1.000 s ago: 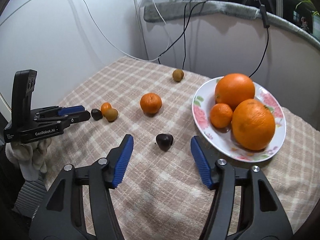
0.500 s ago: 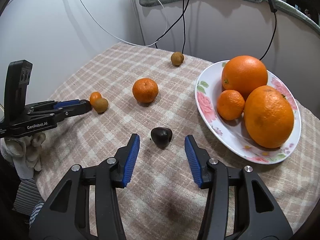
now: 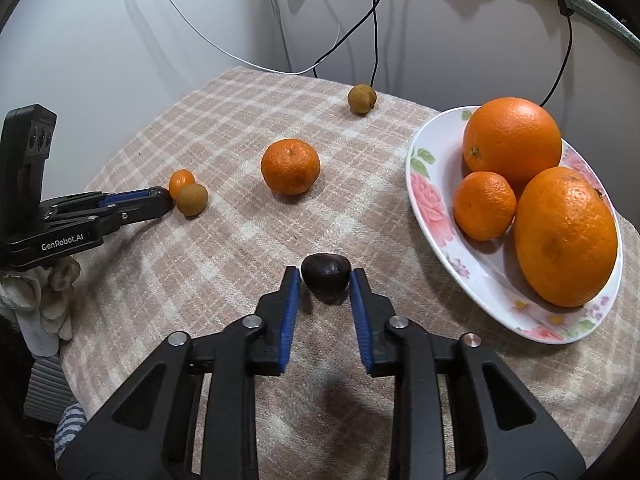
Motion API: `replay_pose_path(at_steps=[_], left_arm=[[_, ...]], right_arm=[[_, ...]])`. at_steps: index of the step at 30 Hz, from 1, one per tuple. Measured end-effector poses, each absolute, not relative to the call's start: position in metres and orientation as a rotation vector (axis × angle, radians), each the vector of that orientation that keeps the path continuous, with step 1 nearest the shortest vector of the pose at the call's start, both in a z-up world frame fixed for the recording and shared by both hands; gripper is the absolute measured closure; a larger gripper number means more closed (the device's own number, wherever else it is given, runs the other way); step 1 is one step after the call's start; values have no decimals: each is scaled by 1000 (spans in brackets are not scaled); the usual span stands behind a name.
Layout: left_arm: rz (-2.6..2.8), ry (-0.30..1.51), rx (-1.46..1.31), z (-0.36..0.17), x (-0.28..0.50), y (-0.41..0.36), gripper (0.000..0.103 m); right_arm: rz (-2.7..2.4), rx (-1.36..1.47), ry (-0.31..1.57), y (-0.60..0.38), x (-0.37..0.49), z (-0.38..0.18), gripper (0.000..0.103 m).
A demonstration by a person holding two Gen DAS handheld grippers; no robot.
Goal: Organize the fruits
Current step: 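Close the right gripper on a dark plum while the left gripper grasps another plum, then carry both plums over the plate and open both grippers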
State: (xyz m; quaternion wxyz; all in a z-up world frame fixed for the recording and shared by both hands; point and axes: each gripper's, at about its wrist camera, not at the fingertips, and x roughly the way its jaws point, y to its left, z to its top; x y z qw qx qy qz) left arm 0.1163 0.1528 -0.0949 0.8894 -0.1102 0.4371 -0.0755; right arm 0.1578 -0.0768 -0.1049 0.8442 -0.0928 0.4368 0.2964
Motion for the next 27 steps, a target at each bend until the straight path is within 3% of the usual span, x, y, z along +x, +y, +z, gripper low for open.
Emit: replay_pose_path(at_steps=[27], left_arm=[[-315, 825, -213, -55, 123, 92, 80]], right_arm=[[585, -83, 799, -137, 137, -56, 79]])
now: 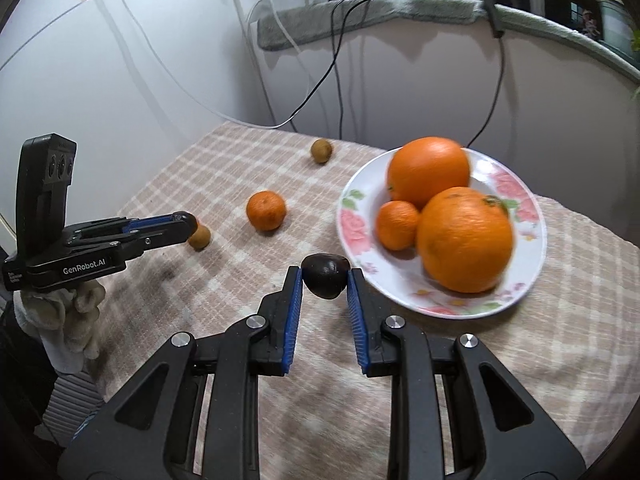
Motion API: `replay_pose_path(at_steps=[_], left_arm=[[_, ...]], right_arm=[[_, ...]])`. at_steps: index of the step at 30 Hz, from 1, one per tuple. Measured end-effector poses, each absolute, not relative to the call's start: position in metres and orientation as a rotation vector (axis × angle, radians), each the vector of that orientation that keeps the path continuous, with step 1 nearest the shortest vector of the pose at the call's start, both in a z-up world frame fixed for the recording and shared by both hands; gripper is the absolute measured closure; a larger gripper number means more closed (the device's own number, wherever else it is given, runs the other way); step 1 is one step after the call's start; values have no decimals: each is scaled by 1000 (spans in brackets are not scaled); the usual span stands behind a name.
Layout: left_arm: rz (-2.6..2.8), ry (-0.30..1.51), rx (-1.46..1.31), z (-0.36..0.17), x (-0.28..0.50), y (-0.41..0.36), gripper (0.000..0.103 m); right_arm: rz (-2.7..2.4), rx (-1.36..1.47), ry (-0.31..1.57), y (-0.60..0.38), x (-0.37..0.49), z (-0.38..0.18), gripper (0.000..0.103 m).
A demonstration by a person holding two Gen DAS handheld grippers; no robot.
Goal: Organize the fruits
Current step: 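Carry both plums over the plate and open both grippers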
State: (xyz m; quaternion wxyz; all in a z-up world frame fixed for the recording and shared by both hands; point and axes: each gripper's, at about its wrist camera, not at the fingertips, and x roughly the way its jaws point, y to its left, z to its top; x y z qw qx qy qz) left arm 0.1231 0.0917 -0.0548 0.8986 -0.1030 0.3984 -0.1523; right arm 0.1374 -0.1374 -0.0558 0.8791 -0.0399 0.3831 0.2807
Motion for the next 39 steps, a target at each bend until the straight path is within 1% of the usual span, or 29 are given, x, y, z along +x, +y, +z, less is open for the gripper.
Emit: replay_pose_path(at_steps=[10, 18, 29, 39], left_arm=[[-400, 804, -199, -45, 142, 48, 80], [-432, 811, -182, -45, 164, 18, 80], [-447, 833, -179, -49, 190, -1, 80], [-453, 834, -173, -49, 195, -9, 80]], right_arm=[[535, -42, 783, -167, 142, -49, 79], [538, -47, 783, -166, 143, -51, 79], [545, -68, 784, -156, 150, -54, 79], [533, -82, 782, -154, 156, -55, 79]])
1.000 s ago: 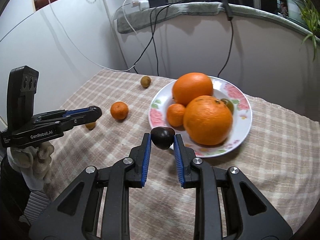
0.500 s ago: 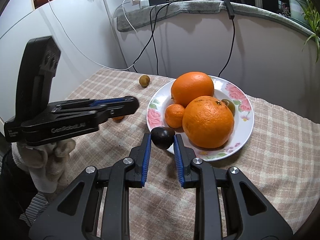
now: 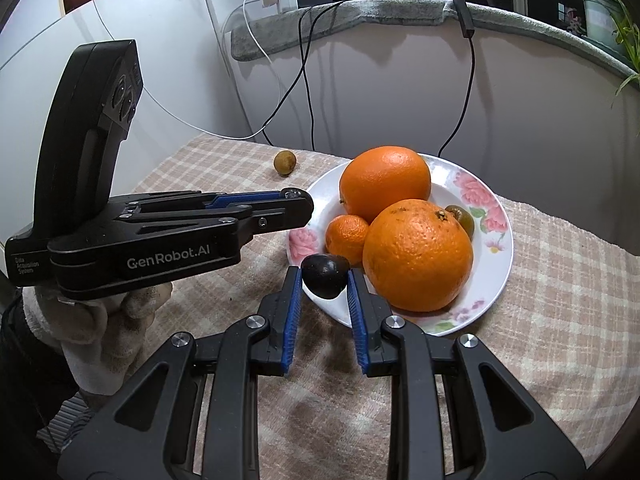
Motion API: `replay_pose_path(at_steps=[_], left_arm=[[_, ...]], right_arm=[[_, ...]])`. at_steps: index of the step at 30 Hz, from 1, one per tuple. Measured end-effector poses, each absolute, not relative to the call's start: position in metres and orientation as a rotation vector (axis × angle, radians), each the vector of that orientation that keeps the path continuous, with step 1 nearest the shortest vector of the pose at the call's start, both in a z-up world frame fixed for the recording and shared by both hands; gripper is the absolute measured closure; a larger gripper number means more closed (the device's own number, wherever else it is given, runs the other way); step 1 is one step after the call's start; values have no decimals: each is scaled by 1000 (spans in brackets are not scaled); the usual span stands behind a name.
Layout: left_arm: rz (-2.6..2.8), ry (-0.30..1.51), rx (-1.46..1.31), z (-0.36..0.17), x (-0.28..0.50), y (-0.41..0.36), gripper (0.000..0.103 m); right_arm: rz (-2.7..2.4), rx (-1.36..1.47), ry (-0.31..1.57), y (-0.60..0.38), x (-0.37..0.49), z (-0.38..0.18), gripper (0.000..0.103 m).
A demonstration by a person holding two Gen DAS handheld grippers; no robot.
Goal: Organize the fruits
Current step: 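Carry both plums over the plate and open both grippers, then move both grippers back to the loose mandarin and kiwi on the cloth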
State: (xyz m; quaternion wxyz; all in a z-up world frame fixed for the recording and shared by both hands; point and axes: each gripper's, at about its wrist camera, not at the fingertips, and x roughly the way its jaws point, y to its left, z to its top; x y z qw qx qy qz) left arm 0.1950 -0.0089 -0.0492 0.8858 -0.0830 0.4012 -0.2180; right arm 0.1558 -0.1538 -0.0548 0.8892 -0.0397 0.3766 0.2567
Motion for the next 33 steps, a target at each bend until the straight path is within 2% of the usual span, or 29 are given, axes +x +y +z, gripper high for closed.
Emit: replay_pose_path(at_steps=[4, 5, 6, 7, 8, 10, 15, 17, 19, 24, 25, 27, 29, 33], left_arm=[[-454, 831, -173, -48, 195, -11, 79], [-453, 831, -171, -47, 195, -11, 77], [-451, 832, -171, -47, 195, -12, 69], [-448, 831, -172, -46, 195, -12, 65], [-447, 830, -174, -45, 195, -12, 65], [-447, 828, -175, -45, 196, -12, 65], [-442, 827, -178, -43, 195, -9, 64], [-440, 826, -175, -43, 194, -8, 64], [-438, 825, -174, -42, 193, -7, 64], [-429, 823, -181, -41, 190, -2, 55], [-426, 823, -183, -40, 189, -1, 49], [-420, 821, -184, -39, 188, 2, 43], [-415, 820, -182, -37, 186, 6, 42], [-389, 814, -187, -34, 182, 18, 42]], right_arm=[[530, -90, 782, -152, 156, -54, 78], [530, -92, 781, -152, 156, -54, 77], [530, -94, 781, -152, 156, -54, 75], [529, -95, 780, -152, 156, -54, 68], [527, -96, 777, -151, 155, -54, 57], [524, -99, 766, -152, 154, -53, 49], [530, -102, 757, -151, 151, -50, 46], [530, -105, 755, -151, 151, -50, 40], [529, -105, 753, -150, 149, -49, 38], [527, -109, 751, -148, 147, -47, 38], [528, -109, 750, -148, 147, -46, 38], [529, -108, 750, -147, 146, -45, 36], [531, -106, 749, -147, 145, -45, 33], [541, -106, 745, -143, 142, -43, 32]])
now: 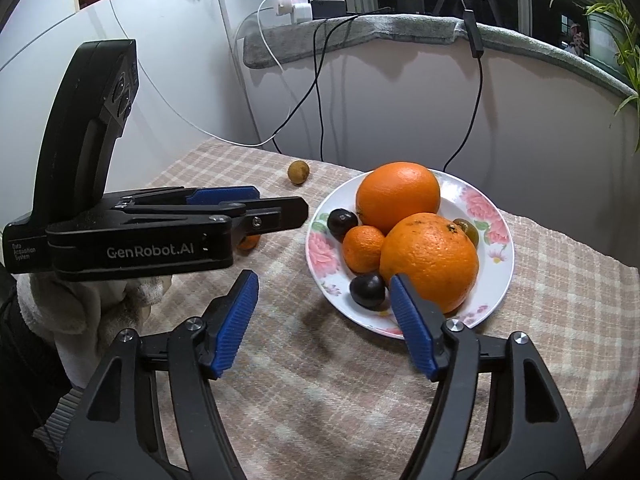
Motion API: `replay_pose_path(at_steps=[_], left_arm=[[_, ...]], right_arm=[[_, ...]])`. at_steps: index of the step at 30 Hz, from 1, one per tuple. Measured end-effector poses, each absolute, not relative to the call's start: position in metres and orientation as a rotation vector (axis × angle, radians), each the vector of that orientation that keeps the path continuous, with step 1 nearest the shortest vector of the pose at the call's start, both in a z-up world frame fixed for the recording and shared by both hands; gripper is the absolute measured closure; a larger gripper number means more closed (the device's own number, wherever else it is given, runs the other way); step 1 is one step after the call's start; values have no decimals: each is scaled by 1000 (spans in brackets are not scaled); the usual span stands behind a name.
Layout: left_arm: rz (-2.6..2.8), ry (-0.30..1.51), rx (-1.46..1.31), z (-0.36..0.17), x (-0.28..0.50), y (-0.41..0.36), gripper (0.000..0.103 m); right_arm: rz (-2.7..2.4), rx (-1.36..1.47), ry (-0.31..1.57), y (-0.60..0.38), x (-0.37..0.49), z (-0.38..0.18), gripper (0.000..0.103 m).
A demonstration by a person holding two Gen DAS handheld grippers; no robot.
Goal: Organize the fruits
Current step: 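Move both grippers back to the loose mandarin and kiwi on the cloth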
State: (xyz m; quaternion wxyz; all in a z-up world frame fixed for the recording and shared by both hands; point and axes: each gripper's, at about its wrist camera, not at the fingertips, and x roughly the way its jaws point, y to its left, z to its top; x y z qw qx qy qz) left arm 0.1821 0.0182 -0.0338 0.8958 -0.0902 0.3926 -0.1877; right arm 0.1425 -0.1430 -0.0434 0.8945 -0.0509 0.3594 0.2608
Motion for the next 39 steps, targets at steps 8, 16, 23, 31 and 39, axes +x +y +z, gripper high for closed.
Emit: replay_pose_path(at_steps=[8, 16, 23, 31, 39], left_arm=[[-310, 779, -167, -26, 168, 55, 39], [-215, 778, -121, -32, 149, 97, 39], [-177, 820, -131, -48, 133, 121, 42], [-187, 865, -133, -68, 121, 124, 60], [-184, 879, -132, -75, 121, 126, 67]], right_arm=[[570, -123, 734, -130, 137, -40, 21], [603, -123, 741, -116, 139, -40, 20], [632, -134, 746, -98, 144, -43, 20], [658, -141, 764, -73, 157, -50, 21], [677, -184, 795, -45, 168, -64, 29]])
